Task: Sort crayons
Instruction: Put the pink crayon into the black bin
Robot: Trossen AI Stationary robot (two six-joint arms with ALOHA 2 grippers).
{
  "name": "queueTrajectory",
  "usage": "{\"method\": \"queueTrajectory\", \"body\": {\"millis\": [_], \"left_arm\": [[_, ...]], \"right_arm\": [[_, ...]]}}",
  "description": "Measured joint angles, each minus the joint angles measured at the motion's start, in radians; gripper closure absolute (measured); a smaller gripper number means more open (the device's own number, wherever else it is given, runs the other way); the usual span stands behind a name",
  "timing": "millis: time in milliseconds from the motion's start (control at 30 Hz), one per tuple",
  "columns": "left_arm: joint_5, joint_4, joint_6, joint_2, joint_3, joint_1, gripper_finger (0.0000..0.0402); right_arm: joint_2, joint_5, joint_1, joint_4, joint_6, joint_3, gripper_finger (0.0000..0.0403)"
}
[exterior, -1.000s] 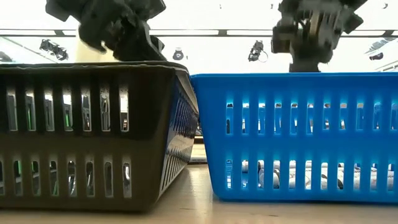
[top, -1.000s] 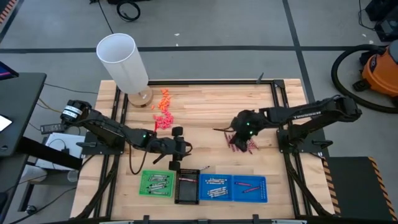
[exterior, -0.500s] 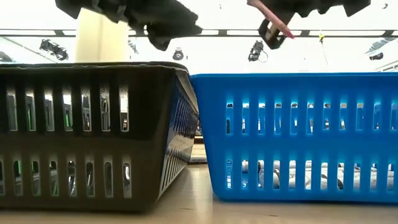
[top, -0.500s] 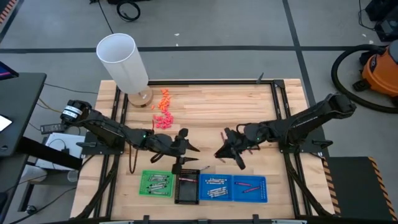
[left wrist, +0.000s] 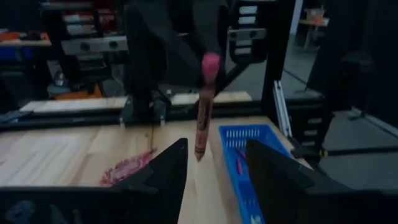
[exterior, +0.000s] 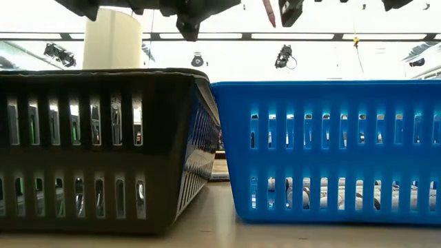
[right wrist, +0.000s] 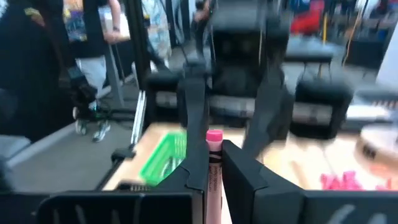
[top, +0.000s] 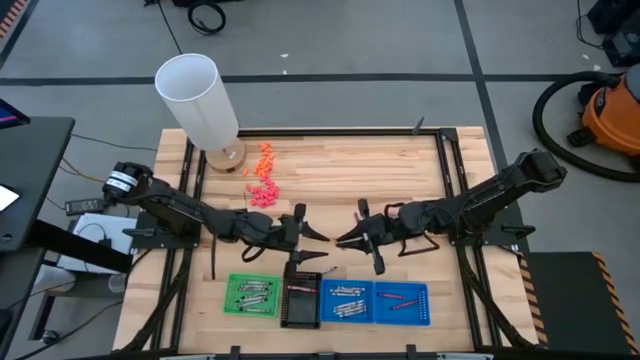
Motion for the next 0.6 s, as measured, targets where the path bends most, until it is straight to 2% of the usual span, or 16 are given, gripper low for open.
{"method": "queueTrajectory", "body": {"millis": [100, 467, 600], "left_arm": [[-0.004, 0.074, 0.008, 0.043, 0.007, 0.005, 0.023], [-0.014, 0.094, 0.038, 0.139, 0.087, 0.046, 0.023], [-0.013, 0.091, 0.056, 0.139, 0.091, 0.043, 0.0253]], "right_arm": [[0.005, 0.004, 0.001, 0.038, -0.045, 0.001, 0.0362], [0.007, 0.028, 0.0, 0.075, -0.111, 0.001, 0.0362], [0.007, 0.028, 0.0, 0.074, -0.114, 0.001, 0.0362]]}}
